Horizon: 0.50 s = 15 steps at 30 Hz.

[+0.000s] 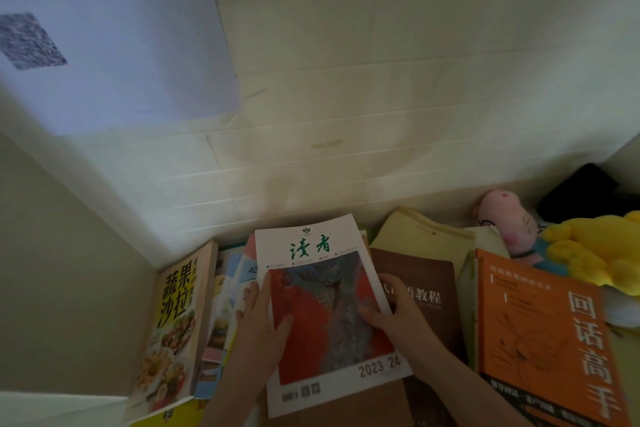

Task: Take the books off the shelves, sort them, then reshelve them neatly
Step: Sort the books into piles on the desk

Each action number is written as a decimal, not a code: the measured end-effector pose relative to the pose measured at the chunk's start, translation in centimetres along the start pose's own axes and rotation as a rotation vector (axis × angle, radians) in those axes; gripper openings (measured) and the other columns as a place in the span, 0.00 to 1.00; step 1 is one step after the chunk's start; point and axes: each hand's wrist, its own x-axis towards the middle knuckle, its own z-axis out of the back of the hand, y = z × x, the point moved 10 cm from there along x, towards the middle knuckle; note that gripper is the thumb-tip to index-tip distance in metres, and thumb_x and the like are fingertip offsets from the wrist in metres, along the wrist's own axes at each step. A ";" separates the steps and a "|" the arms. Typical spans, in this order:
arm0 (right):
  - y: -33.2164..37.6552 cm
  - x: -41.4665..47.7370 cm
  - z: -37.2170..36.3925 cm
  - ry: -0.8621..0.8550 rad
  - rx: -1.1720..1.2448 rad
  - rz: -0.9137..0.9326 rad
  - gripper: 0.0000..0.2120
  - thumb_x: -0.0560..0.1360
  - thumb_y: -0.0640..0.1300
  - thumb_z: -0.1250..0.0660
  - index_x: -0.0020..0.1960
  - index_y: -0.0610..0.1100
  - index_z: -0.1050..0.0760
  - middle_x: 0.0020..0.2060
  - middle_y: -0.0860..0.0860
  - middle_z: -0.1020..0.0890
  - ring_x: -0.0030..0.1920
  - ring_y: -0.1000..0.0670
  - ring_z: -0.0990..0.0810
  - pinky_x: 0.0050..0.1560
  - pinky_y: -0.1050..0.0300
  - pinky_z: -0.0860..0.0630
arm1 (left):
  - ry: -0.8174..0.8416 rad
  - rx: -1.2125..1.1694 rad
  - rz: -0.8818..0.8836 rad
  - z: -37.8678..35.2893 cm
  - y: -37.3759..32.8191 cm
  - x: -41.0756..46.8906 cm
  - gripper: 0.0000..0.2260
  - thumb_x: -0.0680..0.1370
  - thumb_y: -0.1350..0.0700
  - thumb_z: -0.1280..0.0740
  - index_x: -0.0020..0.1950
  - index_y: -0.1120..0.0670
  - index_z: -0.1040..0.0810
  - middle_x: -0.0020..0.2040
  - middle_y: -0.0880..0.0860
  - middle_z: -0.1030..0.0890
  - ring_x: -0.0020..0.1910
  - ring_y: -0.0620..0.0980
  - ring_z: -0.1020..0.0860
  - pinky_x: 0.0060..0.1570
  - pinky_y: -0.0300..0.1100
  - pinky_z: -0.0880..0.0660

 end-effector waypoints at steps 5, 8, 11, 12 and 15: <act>1.1 -0.7 0.0 0.036 0.065 0.029 0.20 0.74 0.37 0.30 0.60 0.51 0.33 0.50 0.46 0.21 0.38 0.49 0.16 0.33 0.58 0.20 | -0.007 -0.040 -0.031 0.0 -0.2 -0.4 0.32 0.79 0.54 0.36 0.76 0.42 0.53 0.78 0.51 0.51 0.77 0.52 0.51 0.74 0.56 0.49; 1.1 -1.1 0.0 0.026 0.023 0.048 0.21 0.75 0.40 0.31 0.63 0.55 0.34 0.54 0.46 0.21 0.42 0.47 0.15 0.36 0.58 0.20 | 0.005 -0.029 -0.028 -0.2 -0.1 -0.3 0.33 0.79 0.55 0.35 0.77 0.43 0.52 0.78 0.50 0.49 0.77 0.50 0.52 0.74 0.54 0.50; 1.4 -1.7 0.3 0.011 0.010 0.093 0.23 0.76 0.39 0.32 0.65 0.56 0.35 0.55 0.46 0.20 0.46 0.46 0.16 0.39 0.58 0.19 | 0.005 -0.065 -0.019 -0.3 0.0 -0.2 0.32 0.78 0.54 0.34 0.76 0.42 0.48 0.77 0.50 0.44 0.77 0.52 0.48 0.73 0.55 0.45; 1.3 -1.8 0.5 0.013 0.027 0.097 0.24 0.76 0.38 0.33 0.66 0.57 0.35 0.55 0.46 0.20 0.47 0.46 0.16 0.40 0.57 0.19 | -0.011 -0.097 -0.025 -0.3 0.1 -0.1 0.32 0.77 0.55 0.33 0.75 0.41 0.46 0.76 0.51 0.41 0.75 0.52 0.43 0.72 0.56 0.40; 0.9 -2.2 1.5 0.025 0.092 0.090 0.26 0.76 0.36 0.33 0.66 0.60 0.35 0.57 0.47 0.20 0.49 0.46 0.16 0.42 0.54 0.19 | -0.045 -0.166 -0.015 -0.2 0.0 0.0 0.31 0.75 0.56 0.31 0.75 0.45 0.41 0.70 0.52 0.33 0.66 0.52 0.31 0.65 0.54 0.31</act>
